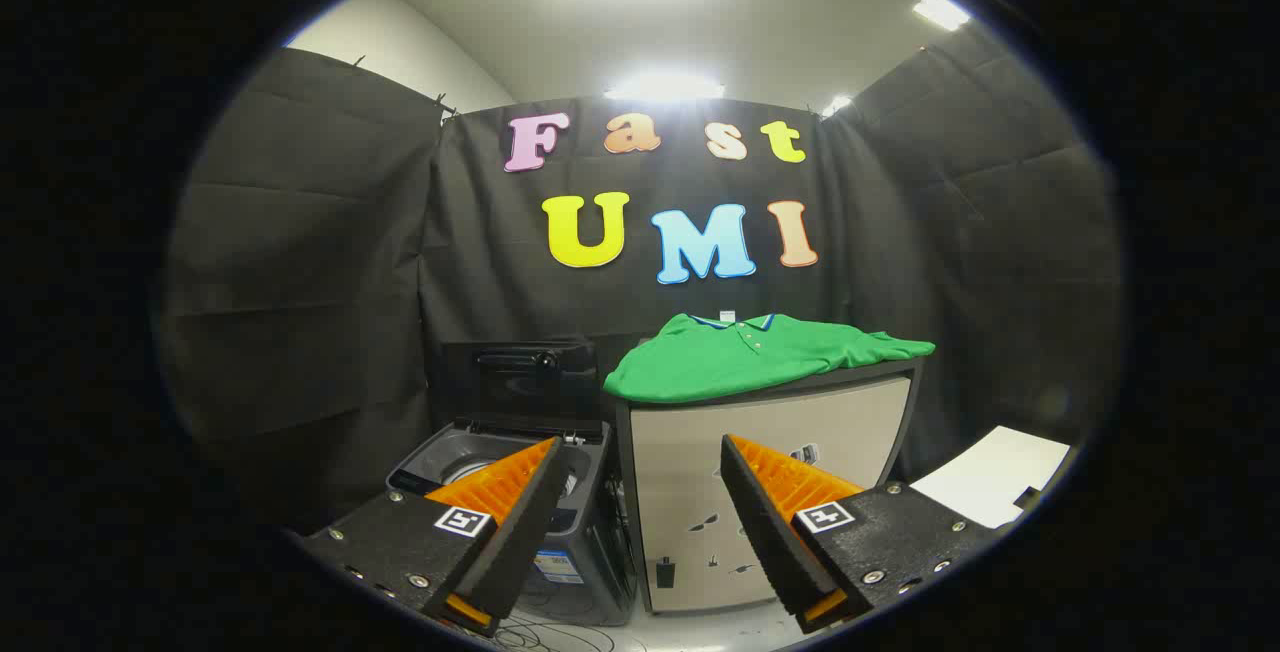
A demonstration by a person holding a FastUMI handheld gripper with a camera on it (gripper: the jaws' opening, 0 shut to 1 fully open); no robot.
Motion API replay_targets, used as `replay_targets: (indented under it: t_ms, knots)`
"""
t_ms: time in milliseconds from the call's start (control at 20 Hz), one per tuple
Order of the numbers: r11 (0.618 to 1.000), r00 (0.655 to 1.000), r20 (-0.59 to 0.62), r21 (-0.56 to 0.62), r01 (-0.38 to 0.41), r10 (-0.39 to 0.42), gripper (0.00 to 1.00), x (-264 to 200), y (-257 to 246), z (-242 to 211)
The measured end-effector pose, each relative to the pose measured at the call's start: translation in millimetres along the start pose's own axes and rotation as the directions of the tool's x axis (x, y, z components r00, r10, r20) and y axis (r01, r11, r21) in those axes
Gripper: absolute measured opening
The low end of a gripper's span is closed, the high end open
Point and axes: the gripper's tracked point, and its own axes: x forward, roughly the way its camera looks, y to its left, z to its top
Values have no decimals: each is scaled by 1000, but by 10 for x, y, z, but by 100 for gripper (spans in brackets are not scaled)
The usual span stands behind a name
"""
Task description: Put the clothes into the washing machine and then close the washing machine lid.
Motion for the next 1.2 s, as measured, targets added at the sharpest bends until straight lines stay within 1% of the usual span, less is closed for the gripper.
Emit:
replay_targets:
  t_ms: [450, 900, 1200]
  knots:
    - [1000, 1000, 0, 1, 16, -16, 95, -20, -62, -1]
    - [1000, 1000, 10, -1, 16, -16, 95, 33, -94, 61]
    - [1000, 1000, 23, -7, 15, -15, 95, 56, -91, 175]
